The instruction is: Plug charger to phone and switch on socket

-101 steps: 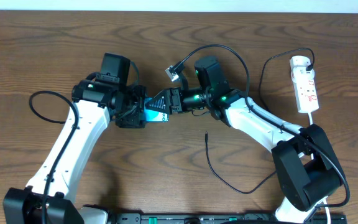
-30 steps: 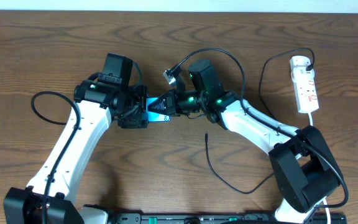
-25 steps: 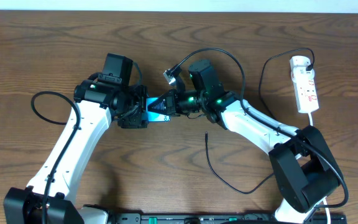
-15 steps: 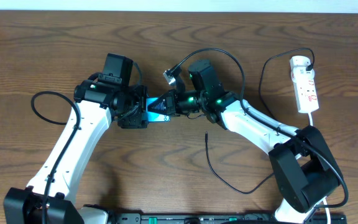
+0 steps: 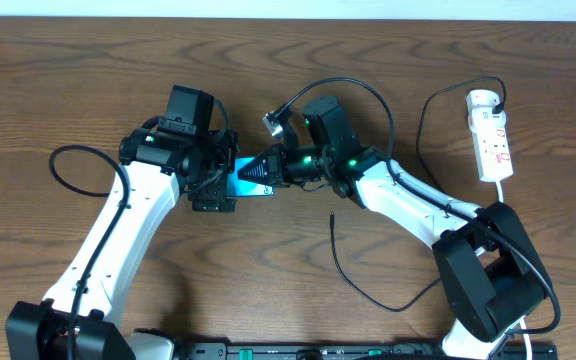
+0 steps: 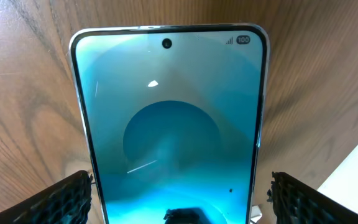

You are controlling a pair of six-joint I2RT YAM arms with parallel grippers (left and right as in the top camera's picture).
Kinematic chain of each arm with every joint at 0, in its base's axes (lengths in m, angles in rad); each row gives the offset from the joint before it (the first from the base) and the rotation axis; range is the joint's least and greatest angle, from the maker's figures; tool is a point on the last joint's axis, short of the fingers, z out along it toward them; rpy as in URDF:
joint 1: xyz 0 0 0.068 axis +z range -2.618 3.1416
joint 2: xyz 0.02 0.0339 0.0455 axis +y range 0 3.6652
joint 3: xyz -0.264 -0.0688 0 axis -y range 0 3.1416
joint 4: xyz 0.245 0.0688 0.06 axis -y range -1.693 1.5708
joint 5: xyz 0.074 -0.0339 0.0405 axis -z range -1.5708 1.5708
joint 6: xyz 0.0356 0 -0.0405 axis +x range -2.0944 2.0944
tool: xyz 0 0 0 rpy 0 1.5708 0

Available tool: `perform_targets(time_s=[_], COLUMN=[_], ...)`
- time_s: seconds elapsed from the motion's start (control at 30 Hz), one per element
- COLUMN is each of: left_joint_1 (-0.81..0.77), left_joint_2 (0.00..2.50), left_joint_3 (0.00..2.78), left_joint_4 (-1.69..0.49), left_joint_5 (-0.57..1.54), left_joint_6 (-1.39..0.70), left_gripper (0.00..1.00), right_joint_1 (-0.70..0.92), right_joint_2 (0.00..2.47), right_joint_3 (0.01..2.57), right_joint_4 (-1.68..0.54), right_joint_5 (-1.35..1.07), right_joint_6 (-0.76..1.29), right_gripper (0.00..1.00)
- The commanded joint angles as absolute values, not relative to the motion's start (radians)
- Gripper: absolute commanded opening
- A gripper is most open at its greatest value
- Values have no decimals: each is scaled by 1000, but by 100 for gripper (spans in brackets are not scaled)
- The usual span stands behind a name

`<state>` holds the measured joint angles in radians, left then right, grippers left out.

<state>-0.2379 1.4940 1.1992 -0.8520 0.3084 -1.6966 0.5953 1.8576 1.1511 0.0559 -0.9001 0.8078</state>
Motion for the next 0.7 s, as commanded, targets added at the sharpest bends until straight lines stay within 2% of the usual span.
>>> perform_targets(time_s=[0.0, 0.3, 0.67], left_joint_1=[-241, -241, -237], left_joint_2=[1483, 1483, 1481], left_joint_3=[1196, 1196, 1197], left_joint_4=[-822, -702, -670], left_joint_5=[295, 373, 472], left_joint_6=[-1624, -1407, -1290], left_gripper=[92, 92, 92], right_joint_1=[602, 580, 506], right_joint_2=[1855, 1855, 1855], right_joint_3=[1166, 1166, 1166], right_joint_4=[60, 19, -51], right_joint_5=[-918, -895, -847], right_joint_6=[797, 780, 754], right_gripper=[1, 1, 1])
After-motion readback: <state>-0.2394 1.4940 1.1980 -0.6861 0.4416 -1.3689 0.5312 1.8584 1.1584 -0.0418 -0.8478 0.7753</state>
